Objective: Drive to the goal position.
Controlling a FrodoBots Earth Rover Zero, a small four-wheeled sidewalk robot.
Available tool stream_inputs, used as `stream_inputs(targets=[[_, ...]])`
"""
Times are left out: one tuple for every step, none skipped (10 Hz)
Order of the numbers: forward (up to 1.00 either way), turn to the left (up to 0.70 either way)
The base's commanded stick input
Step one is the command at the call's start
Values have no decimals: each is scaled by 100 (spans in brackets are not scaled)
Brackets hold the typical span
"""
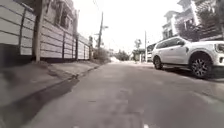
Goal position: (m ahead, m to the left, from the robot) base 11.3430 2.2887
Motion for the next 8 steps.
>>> stream_inputs(targets=[[85,13],[85,3],[85,0],[85,0],[85,0],[85,0],[85,4],[85,2]])
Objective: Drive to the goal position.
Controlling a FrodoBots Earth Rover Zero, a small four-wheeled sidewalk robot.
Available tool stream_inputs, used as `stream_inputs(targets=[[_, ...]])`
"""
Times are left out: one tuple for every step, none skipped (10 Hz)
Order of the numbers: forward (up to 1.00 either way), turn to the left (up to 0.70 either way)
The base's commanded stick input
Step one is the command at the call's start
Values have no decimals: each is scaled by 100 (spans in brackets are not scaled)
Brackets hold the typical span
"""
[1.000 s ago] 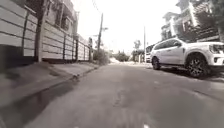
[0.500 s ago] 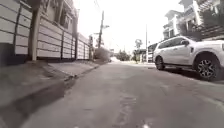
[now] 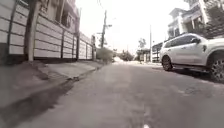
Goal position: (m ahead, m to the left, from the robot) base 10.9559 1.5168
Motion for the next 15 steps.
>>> stream_inputs(targets=[[85,0],[85,0],[85,0],[85,5],[85,-6],[85,-14],[85,14],[85,7],[85,1],[85,6],[85,10],[85,8],[85,10],[85,11],[85,9]])
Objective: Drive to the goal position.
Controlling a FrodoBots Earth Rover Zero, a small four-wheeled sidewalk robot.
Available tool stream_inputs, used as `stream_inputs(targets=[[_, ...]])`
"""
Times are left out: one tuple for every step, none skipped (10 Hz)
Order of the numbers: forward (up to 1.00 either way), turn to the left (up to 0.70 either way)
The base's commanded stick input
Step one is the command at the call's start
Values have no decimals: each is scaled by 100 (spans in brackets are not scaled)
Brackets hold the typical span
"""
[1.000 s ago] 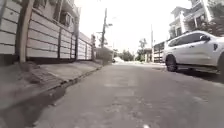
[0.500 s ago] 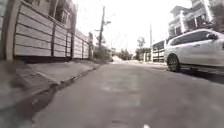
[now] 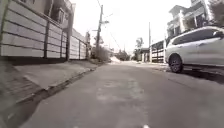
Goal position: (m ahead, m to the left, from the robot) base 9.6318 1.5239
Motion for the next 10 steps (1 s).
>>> stream_inputs(targets=[[85,7],[85,7],[85,7],[85,7],[85,5],[85,5],[85,5],[85,2],[85,-14],[85,-28]])
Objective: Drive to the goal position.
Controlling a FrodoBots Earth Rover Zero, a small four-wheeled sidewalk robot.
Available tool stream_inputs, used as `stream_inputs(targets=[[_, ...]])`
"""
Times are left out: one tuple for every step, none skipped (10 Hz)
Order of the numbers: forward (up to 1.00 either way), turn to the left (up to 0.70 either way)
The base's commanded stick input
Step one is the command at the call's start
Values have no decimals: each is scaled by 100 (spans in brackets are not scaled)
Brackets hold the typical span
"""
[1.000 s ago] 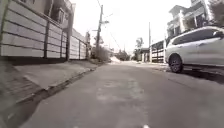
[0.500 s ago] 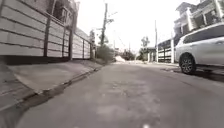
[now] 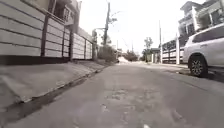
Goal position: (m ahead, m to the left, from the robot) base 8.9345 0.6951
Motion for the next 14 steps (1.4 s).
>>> stream_inputs(targets=[[85,5],[85,8],[85,7],[85,6],[85,1],[85,-1],[85,-7],[85,-30],[85,-17],[85,3],[85,12],[85,0],[85,0],[85,-5]])
